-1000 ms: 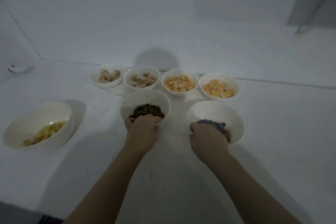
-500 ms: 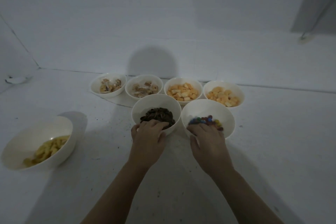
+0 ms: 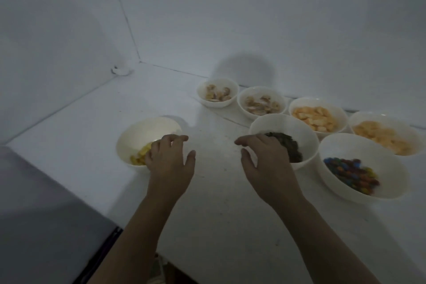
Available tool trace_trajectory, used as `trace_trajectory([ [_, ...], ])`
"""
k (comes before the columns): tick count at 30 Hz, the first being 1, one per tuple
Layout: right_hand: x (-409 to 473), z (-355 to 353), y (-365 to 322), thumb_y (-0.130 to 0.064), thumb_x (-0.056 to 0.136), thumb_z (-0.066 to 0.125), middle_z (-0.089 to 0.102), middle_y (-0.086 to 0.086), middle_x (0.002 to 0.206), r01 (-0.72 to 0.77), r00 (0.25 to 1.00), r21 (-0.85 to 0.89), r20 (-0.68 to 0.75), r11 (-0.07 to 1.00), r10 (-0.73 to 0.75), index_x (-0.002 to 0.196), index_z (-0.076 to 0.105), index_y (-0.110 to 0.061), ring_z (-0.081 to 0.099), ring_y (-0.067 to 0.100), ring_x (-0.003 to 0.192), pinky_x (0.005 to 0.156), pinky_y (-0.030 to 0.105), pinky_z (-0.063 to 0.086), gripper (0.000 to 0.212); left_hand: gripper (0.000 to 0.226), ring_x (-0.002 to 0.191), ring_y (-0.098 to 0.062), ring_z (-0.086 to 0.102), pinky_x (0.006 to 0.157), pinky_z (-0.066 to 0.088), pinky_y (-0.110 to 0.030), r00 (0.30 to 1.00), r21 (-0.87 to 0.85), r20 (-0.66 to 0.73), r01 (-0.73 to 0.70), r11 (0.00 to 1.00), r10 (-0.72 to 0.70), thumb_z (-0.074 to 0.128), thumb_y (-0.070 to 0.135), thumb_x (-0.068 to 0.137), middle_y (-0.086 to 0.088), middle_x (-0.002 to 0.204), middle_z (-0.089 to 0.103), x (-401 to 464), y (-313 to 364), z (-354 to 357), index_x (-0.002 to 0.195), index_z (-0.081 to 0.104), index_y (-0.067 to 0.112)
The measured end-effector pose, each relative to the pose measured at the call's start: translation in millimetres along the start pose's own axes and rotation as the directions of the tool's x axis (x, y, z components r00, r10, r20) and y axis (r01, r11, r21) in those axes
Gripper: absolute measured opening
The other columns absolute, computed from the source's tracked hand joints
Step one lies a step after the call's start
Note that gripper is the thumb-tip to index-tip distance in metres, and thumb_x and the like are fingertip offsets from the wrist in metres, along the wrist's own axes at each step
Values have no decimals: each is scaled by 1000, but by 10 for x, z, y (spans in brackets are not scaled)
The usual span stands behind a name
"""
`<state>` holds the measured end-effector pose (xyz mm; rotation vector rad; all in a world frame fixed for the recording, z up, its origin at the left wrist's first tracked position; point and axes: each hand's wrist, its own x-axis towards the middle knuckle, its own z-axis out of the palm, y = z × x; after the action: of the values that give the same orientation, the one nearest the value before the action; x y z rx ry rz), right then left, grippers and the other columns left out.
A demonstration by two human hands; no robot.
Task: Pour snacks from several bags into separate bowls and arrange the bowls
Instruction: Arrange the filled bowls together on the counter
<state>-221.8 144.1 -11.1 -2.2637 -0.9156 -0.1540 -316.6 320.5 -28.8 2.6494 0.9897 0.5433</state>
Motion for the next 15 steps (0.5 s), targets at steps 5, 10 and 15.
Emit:
trace_trajectory([
  [5, 202, 322, -282, -17, 95, 58, 65, -5, 117, -60, 998, -40, 0, 997, 60, 117, 65, -25, 57, 22, 112, 99, 48, 43, 25, 43, 129, -25, 41, 105, 25, -47, 957, 210, 283, 1, 978, -62, 36, 48, 99, 0, 139, 49, 379, -435, 48, 136, 48, 29],
  [10, 362, 559, -361, -19, 96, 57, 60, -2, 123, -216, 975, -125, -83, 968, 207, 121, 64, -25, 51, 25, 118, 100, 47, 37, 27, 34, 120, -21, 46, 106, 23, -51, 927, 200, 341, -235, 951, 157, 29, 34, 103, 5, 129, 55, 639, -454, 150, 127, 54, 30],
  [15, 467, 673, -232, -25, 96, 56, 52, 5, 136, -439, 895, -258, -211, 861, 394, 130, 57, -22, 45, 31, 128, 102, 52, 38, 34, 35, 112, -20, 53, 101, 28, -47, 841, 57, 343, -463, 884, 418, 31, 35, 102, 7, 122, 60, 967, -306, 383, 125, 57, 30],
])
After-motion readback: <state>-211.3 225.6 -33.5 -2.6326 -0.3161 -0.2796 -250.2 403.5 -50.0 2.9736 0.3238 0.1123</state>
